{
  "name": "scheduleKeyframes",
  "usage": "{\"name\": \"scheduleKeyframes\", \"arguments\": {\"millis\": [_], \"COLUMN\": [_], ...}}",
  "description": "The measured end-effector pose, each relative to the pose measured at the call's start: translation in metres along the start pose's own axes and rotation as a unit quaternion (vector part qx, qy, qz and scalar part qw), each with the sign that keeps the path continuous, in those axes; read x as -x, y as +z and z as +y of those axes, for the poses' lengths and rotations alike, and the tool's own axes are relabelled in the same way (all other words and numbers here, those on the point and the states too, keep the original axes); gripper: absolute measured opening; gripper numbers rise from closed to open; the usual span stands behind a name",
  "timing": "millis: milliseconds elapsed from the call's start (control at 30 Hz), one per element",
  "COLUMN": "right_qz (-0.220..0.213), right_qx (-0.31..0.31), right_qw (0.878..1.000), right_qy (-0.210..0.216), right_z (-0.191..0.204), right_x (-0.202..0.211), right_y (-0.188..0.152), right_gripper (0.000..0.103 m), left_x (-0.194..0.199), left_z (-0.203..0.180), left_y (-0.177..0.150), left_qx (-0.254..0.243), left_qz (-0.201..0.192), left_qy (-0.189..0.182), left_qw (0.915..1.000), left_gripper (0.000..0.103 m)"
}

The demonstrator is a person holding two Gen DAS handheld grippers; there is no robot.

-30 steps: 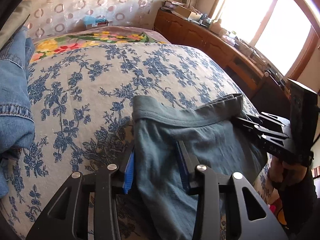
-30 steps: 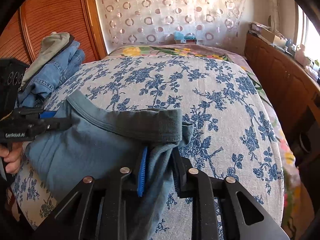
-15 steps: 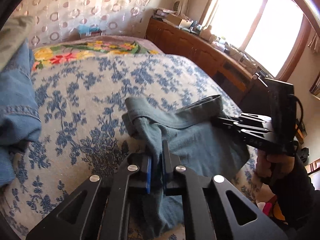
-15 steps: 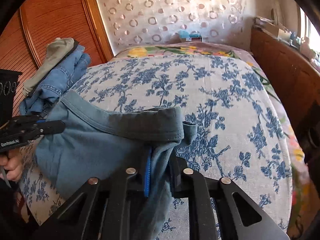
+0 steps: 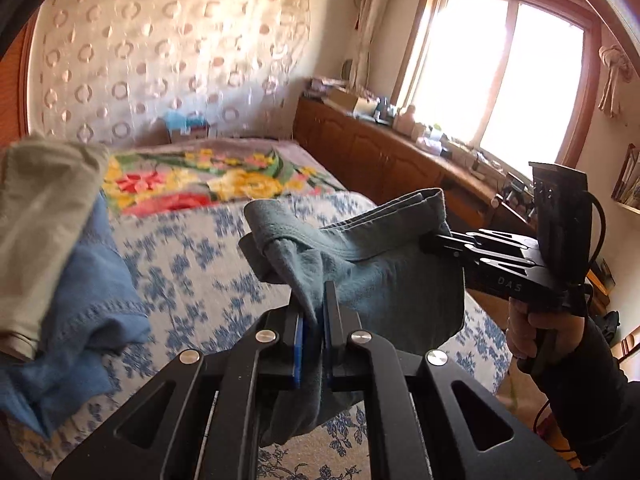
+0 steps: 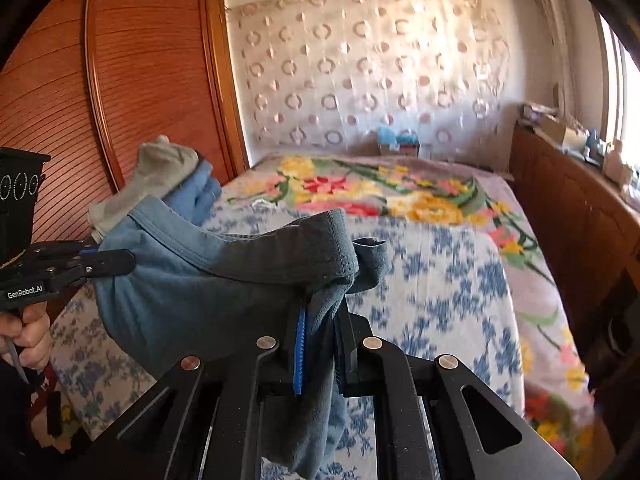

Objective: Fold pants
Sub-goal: 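Carry the folded shorts with the left gripper toward the clothes stack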

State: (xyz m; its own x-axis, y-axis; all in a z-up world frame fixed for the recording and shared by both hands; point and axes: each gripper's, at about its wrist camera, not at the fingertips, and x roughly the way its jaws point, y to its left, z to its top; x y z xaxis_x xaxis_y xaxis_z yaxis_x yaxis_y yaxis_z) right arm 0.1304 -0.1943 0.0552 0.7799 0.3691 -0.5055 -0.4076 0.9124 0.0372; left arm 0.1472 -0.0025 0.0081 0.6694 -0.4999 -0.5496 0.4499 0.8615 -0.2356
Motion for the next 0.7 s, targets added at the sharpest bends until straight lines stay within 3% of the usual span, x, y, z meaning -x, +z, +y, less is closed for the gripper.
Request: {"name": "scheduleKeyframes", "arguments": {"millis": [467, 700], "right_qz": [-0.032, -0.043], "right_qx": [0.036, 0.061], "right_qw": [0.998, 0.995], "right_qy": [0.044, 0.072], "right_z": [0.022, 0.024], "right_x": [-0.017, -0.044], "right_y": [0.03, 0.068], "right_gripper": [0.011, 0.011], "left_x": [0.041, 0.059], "left_z": [0.033, 0.057], "left_y": [0.015, 0.031], "left_qx": [0.009, 0.021], "left_qz": [-0.05, -0.076], "left_qy": [0.058, 0.099], "left_qw": [0.997, 0.9919], "left_gripper": [0.009, 0.009]}}
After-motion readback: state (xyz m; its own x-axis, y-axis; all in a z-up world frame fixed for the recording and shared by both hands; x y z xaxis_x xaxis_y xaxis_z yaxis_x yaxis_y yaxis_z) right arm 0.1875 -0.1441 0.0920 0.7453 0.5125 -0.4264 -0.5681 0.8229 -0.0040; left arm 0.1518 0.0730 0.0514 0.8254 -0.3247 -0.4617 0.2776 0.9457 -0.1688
